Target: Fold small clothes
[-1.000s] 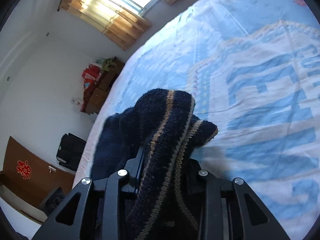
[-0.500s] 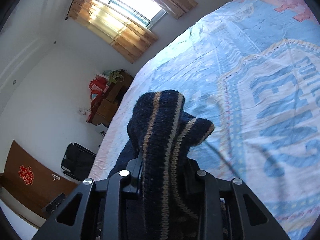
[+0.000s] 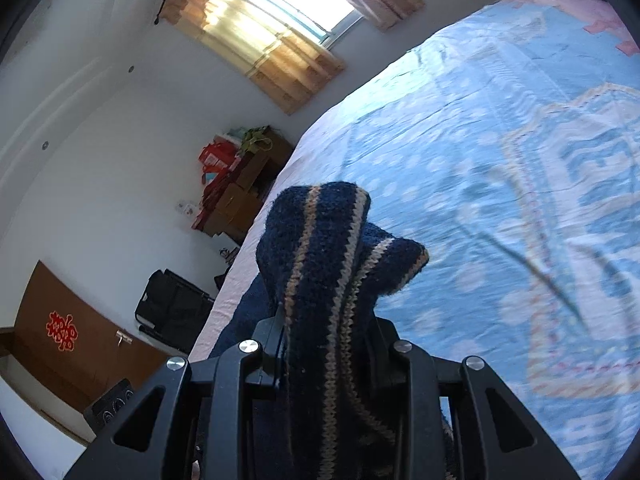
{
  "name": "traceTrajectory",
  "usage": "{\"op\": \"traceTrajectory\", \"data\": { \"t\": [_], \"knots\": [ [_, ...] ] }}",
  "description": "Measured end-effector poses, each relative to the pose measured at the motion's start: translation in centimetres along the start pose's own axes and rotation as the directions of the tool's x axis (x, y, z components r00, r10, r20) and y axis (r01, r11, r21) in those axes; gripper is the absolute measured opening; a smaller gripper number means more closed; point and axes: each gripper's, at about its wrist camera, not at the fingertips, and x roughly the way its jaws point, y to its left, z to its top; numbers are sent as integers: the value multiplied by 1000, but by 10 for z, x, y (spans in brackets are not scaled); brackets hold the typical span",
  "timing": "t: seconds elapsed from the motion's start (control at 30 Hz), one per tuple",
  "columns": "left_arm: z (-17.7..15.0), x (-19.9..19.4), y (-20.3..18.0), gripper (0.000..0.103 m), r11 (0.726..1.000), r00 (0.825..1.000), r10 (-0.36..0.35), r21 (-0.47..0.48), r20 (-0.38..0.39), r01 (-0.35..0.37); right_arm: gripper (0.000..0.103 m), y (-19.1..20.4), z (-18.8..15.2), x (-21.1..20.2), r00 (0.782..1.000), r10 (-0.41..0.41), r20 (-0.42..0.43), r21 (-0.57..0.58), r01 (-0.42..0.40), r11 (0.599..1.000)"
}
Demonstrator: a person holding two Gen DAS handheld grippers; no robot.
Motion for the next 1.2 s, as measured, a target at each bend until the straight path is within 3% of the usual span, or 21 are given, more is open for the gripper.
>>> {"op": "traceTrajectory", "data": {
  "t": [0.53,1.2],
  "knots": [
    [-18,-65,41,18,989,988,135,-69,77,-130,30,89,-32,86,988,91,-124,-85,-102,991],
    [-61,-115,79,18,946,955,282,-192,94,-261,30,163,-68,200,940,163,-301,-123,-208,970]
  ]
}}
